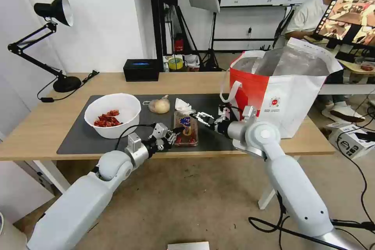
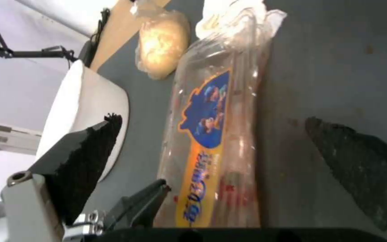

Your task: Pick up the trash from the table and place it into the takeout bag.

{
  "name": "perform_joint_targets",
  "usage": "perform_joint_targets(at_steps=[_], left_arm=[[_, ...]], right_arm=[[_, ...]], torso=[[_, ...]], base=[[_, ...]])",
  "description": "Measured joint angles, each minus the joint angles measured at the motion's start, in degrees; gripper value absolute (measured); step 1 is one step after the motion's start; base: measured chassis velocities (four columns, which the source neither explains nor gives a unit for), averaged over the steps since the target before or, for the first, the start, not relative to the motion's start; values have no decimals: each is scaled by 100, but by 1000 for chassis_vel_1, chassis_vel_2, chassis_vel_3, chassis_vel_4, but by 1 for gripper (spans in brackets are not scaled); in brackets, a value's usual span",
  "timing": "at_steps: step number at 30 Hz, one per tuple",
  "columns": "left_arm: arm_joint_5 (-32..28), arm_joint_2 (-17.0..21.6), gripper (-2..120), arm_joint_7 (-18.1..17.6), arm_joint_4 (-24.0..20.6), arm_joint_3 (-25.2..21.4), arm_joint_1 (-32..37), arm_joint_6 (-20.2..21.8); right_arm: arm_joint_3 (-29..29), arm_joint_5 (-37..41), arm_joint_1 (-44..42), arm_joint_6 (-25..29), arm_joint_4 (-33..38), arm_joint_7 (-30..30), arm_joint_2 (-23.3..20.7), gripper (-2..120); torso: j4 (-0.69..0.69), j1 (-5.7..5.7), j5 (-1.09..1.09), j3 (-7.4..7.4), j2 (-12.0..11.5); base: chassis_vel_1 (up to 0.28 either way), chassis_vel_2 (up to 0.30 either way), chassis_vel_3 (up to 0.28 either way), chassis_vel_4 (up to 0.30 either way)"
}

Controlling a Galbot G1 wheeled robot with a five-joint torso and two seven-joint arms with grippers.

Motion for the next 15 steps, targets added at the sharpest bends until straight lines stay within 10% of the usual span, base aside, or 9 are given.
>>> perform_joint_targets(at_steps=[15], left_arm=[[-18,12,0,0,-21,40,4,-2]], right_arm=[[-328,71,374,-23,-428,249,291,100]], torso=[[0,0,0,0,0]], base=[[0,0,0,0]])
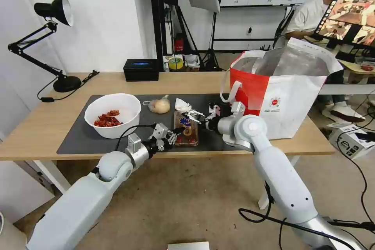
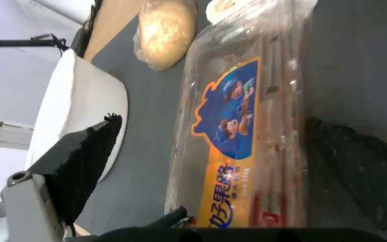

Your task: Pick up the trash from the table and place it into the takeout bag.

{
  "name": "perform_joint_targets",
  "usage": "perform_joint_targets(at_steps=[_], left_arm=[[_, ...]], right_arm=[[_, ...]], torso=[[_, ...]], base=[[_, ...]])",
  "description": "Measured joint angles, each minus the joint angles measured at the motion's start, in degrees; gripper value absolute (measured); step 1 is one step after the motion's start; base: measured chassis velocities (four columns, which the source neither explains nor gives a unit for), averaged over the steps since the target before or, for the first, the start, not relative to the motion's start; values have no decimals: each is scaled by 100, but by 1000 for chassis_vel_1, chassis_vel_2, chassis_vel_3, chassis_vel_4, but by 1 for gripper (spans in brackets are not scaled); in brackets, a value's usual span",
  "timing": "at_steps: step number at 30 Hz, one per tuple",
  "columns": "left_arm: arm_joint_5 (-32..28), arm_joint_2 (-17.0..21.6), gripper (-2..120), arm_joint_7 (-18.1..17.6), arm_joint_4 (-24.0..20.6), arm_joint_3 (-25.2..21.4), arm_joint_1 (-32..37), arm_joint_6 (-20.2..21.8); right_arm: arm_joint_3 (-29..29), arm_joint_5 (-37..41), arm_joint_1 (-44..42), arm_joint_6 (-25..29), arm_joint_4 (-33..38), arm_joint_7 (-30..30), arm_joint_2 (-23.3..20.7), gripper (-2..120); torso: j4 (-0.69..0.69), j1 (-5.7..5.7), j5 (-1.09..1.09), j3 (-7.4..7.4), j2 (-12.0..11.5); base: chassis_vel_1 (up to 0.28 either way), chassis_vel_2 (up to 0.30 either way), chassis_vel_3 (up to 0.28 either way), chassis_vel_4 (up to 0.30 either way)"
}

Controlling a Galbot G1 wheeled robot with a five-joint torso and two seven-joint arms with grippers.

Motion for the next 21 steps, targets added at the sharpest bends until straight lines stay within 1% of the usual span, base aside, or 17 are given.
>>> perform_joint_targets(at_steps=[3,15,17,18,19,21], left_arm=[[-12,41,0,0,-1,25,-4,0],[-34,37,0,1,-8,85,-54,-6],[-35,16,0,1,-8,90,-52,-6],[-35,3,0,1,-7,90,-46,-6],[-35,3,0,1,-7,90,-46,-6],[-36,-5,0,2,-7,90,-26,-7]], right_arm=[[-145,2,80,0,-99,52,33,100],[-227,122,183,2,-296,124,129,100],[-260,159,222,3,-336,124,134,98],[-281,166,243,3,-361,129,133,93],[-281,166,243,3,-361,129,133,93],[-304,188,270,4,-379,169,125,85]], torso=[[1,0,0,0,0],[0,0,1,0,0],[0,0,0,0,0],[0,0,1,0,0],[0,0,1,0,0],[0,0,0,0,0]], base=[[0,0,0,0],[0,0,0,0],[0,0,0,0],[0,0,0,0],[0,0,0,0],[0,0,0,0]])
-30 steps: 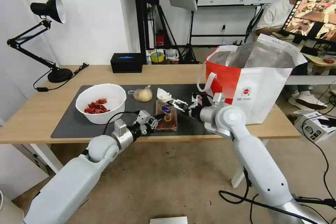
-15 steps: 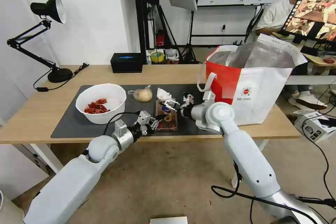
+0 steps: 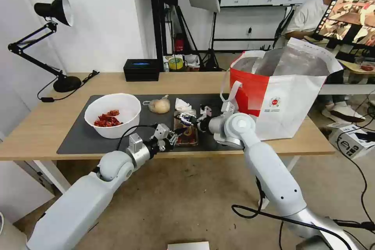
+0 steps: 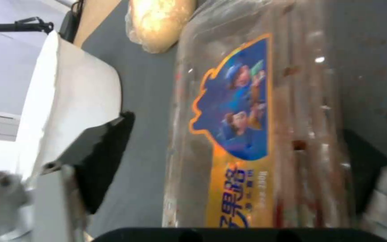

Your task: Pick up the trash from the table and place it into the takeout bag.

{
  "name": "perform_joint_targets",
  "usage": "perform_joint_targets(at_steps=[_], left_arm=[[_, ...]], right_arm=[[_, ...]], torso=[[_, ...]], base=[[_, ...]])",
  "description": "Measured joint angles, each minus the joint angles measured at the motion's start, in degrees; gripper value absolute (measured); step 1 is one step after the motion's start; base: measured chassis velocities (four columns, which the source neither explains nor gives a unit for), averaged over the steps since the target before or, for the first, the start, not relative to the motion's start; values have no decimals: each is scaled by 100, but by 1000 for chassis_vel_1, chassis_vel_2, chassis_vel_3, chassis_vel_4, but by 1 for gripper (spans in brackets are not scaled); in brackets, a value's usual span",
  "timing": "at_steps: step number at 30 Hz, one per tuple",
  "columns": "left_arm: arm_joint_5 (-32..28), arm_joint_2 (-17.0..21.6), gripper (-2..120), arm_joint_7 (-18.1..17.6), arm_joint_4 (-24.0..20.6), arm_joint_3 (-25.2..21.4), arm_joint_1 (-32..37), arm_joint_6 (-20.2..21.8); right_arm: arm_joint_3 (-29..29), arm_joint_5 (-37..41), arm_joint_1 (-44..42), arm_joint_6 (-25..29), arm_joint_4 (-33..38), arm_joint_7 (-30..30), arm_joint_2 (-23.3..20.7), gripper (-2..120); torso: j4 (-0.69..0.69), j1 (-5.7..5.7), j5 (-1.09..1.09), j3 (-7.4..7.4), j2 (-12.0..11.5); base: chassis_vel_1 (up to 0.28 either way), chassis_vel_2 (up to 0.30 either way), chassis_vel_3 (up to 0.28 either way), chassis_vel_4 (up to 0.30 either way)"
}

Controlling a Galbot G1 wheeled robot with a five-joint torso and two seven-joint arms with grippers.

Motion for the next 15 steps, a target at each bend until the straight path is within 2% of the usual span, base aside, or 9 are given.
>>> perform_joint_targets(at_steps=[1,2,5,6,9,13,15], left_arm=[[-1,0,0,0,-4,-1,8,-2],[-1,0,0,0,-4,-1,8,-2],[-12,8,0,0,-28,-12,16,-8],[-12,8,0,0,-28,-12,16,-8],[-31,25,0,0,-52,-23,14,-13],[-50,36,0,0,-62,-28,14,-14],[-71,55,0,-1,-73,-48,17,-16]], right_arm=[[-12,20,6,0,0,33,-7,80],[-12,20,6,0,0,33,-7,80],[-43,84,9,0,-1,146,-35,65],[-43,84,9,0,-1,146,-35,65],[-48,127,9,0,-4,226,-52,51],[-49,151,8,1,10,248,-68,43],[-50,166,6,2,24,267,-93,31]], torso=[[0,0,0,0,0],[0,0,0,0,0],[0,0,0,0,0],[0,0,0,0,0],[0,0,0,0,0],[0,0,0,0,0],[0,0,0,0,0]], base=[[0,0,0,0],[0,0,0,0],[0,0,0,0],[0,0,0,0],[0,0,0,0],[0,0,0,0],[0,0,0,0]])
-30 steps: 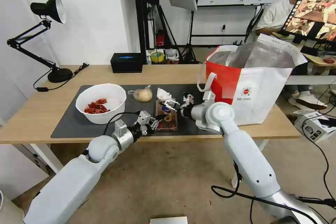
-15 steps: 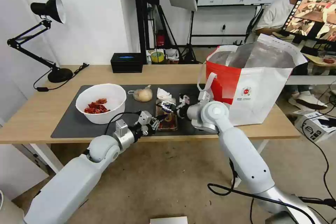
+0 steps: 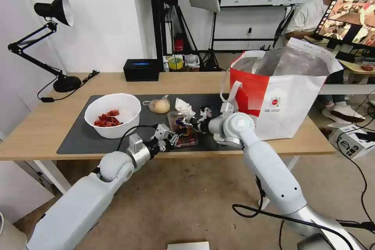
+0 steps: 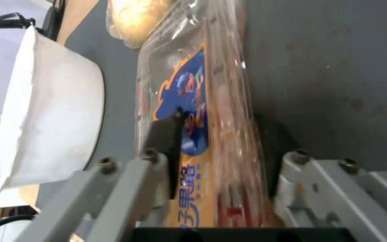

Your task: Pick up the trash from the table and place it into the takeout bag.

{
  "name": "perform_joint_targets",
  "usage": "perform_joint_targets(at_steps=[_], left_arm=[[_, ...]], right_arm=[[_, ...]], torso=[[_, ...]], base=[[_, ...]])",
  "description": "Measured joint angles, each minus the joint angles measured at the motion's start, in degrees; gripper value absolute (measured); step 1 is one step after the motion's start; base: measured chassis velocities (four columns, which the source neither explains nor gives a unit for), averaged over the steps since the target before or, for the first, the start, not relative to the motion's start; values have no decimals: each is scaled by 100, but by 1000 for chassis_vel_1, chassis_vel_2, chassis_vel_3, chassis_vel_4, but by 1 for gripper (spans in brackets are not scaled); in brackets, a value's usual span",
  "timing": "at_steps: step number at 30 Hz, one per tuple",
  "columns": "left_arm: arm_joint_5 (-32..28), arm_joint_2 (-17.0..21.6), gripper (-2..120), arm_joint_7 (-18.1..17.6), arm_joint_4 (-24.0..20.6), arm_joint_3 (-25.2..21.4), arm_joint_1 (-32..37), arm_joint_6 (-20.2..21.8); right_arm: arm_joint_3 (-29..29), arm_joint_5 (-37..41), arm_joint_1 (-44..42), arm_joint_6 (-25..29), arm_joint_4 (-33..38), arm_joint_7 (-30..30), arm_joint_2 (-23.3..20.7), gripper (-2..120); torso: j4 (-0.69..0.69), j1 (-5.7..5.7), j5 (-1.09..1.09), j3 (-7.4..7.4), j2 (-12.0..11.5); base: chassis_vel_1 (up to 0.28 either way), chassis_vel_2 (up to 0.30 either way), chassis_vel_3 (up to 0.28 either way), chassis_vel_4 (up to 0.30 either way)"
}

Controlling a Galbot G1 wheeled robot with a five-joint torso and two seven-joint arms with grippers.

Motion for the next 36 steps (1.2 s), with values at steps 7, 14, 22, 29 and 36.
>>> perform_joint_targets(at_steps=[7,14,22,29,36], left_arm=[[-39,51,0,-8,-115,-184,149,-3],[-108,177,0,-9,-385,-532,498,-11],[-196,275,9,-138,-959,-1472,1522,-153],[-252,290,33,-83,-1382,-2440,2387,-222],[-230,8,60,44,-1675,-3197,3162,-298]], right_arm=[[23,6,-56,6,29,-2,-24,6],[125,6,-119,6,72,-99,-39,0],[386,-54,-305,6,392,-434,-131,0],[625,-46,-380,22,920,-612,-410,0],[998,-26,-283,291,1643,-855,-811,0]], torso=[[0,0,0,0,0],[0,0,0,0,0],[1,0,-1,0,0],[0,0,0,0,0],[0,0,0,-1,0]], base=[[0,0,0,0],[0,0,0,0],[0,0,0,0],[0,0,0,0],[0,0,0,0]])
